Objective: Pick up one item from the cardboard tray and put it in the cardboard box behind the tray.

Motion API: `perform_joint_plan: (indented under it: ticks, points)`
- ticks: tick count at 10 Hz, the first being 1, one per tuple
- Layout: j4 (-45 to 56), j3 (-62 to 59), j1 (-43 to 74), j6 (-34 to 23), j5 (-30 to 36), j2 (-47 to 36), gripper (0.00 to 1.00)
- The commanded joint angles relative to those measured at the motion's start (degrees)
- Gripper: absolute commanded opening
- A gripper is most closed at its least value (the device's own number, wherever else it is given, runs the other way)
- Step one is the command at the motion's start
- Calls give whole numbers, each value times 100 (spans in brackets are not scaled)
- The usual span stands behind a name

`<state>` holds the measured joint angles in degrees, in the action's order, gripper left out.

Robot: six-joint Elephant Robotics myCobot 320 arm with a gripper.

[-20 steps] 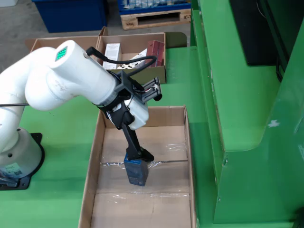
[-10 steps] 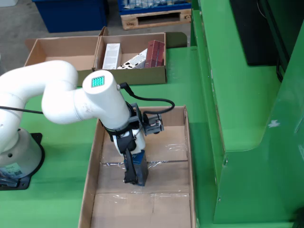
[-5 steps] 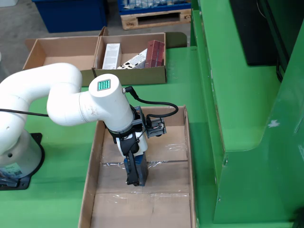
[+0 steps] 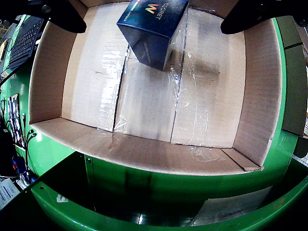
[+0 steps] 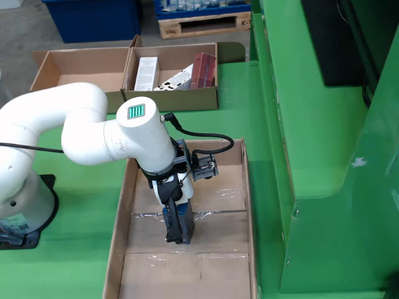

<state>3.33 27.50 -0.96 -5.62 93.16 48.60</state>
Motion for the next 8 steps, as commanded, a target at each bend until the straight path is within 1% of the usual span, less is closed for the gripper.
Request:
perform_joint_plan:
  ticks: [1,7,8]
  points:
    - [-58,-172,24,-7,26,-142,100]
    - [-58,-172,24,-7,26,-142,100]
    - [-58,-172,24,-7,26,-142,90]
